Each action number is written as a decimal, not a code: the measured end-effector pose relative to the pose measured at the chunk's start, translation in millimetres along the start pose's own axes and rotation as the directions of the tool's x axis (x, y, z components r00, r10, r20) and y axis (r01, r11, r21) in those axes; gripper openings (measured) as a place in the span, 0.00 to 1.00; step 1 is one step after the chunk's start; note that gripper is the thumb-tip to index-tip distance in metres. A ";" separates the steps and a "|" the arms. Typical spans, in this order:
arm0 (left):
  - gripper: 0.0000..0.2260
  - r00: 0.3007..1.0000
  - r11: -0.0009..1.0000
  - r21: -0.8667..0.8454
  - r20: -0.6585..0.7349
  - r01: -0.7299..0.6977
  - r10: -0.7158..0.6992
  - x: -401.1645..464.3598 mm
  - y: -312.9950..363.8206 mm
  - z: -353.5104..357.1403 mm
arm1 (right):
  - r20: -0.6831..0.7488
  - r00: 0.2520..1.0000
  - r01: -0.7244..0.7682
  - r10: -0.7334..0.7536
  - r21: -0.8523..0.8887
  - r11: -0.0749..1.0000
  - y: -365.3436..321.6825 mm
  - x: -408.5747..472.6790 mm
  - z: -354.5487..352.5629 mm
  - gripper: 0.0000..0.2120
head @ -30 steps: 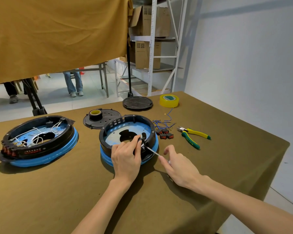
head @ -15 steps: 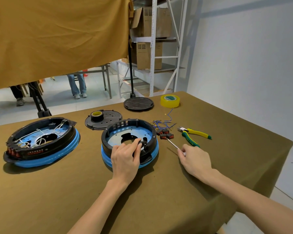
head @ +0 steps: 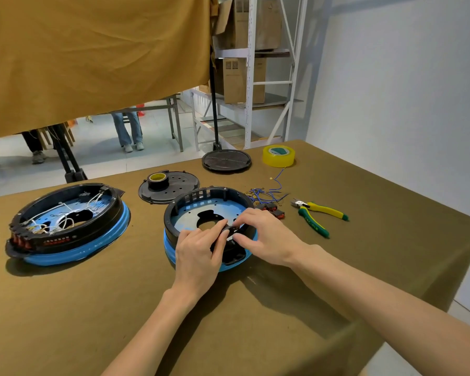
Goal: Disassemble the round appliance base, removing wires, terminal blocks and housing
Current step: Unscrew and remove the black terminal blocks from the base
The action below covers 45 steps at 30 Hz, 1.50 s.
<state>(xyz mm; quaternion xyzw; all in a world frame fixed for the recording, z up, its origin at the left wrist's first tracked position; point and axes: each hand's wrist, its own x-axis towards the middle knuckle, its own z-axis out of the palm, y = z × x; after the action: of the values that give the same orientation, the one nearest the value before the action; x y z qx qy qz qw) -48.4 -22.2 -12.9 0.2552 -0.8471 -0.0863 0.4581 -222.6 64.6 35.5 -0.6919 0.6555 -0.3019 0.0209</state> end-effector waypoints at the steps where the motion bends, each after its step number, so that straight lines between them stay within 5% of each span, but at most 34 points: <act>1: 0.18 1.000 1.000 -0.002 0.006 0.000 0.000 0.1 -0.5 -0.6 | -0.002 1.000 0.014 -0.014 -0.016 1.000 -0.4 2.0 1.7 0.11; 11: 0.23 0.988 0.998 -0.052 0.147 -0.043 0.050 -2.0 -23.0 -13.5 | 0.057 0.998 -0.026 0.020 0.111 0.993 -3.8 15.7 -0.9 0.09; 19: 0.20 0.995 0.999 -0.041 0.104 0.015 -0.011 -7.4 -21.5 -14.6 | -0.075 0.997 0.013 -0.006 0.098 0.995 -4.2 10.8 8.8 0.09; 24: 0.17 0.996 0.997 -0.063 0.077 0.042 -0.037 -8.3 -23.9 -16.9 | -0.183 0.982 0.012 0.046 0.305 0.952 -1.4 13.1 -6.4 0.06; 29: 0.15 0.998 0.998 -0.063 0.058 0.031 -0.028 -8.2 -26.4 -15.8 | -0.118 0.993 0.026 -0.006 0.175 0.984 4.8 0.9 -4.1 0.05; 33: 0.10 0.998 0.999 -0.044 0.063 0.009 -0.006 -9.5 -26.9 -14.8 | -0.306 0.941 -0.074 0.144 0.228 0.971 17.4 -4.2 -3.2 0.04; 37: 0.10 0.998 1.000 -0.022 0.066 -0.002 0.003 -9.2 -27.2 -13.8 | -0.348 0.870 -0.300 0.348 0.185 0.936 52.9 -5.9 -10.4 0.06; 41: 0.11 0.998 1.000 -0.024 0.067 0.001 0.000 -8.9 -27.9 -12.3 | -0.261 0.864 -0.460 0.430 -0.063 0.886 87.7 -11.7 -22.3 0.07; 45: 0.09 0.998 1.000 -0.030 0.061 -0.006 0.008 -8.4 -29.3 -10.3 | -0.173 0.898 -0.439 0.405 -0.272 0.856 99.6 -25.5 -21.4 0.07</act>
<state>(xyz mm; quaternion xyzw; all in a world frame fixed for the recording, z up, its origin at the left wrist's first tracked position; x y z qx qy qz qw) -25.8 -42.0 -24.3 0.2427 -0.8601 -0.1052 0.4362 -320.2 82.0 0.6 -0.5083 0.8299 -0.2228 -0.0563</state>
